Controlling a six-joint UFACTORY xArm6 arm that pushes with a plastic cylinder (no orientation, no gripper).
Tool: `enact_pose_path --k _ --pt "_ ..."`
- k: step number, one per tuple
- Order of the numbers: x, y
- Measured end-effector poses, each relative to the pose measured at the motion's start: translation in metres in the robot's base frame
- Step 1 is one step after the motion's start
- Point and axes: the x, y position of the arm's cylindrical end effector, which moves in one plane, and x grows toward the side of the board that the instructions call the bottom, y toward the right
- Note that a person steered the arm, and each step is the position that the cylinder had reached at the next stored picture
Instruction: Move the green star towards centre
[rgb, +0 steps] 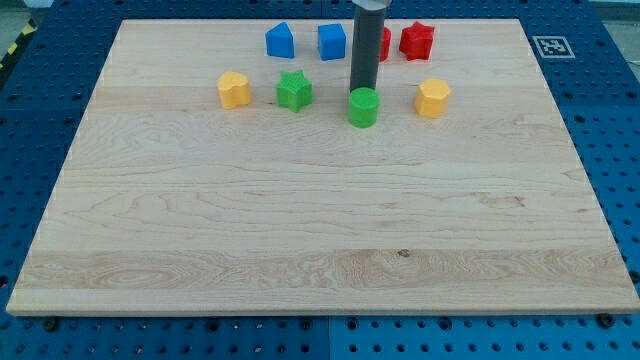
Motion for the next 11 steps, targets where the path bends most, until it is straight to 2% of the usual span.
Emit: enact_pose_path --k 2,4,6,8,9,11 --pt "0.052 -0.001" --pt "-0.015 -0.032" --pt "-0.032 -0.034" --pt "-0.053 -0.081" --pt "-0.035 -0.081" --pt "0.033 -0.087"
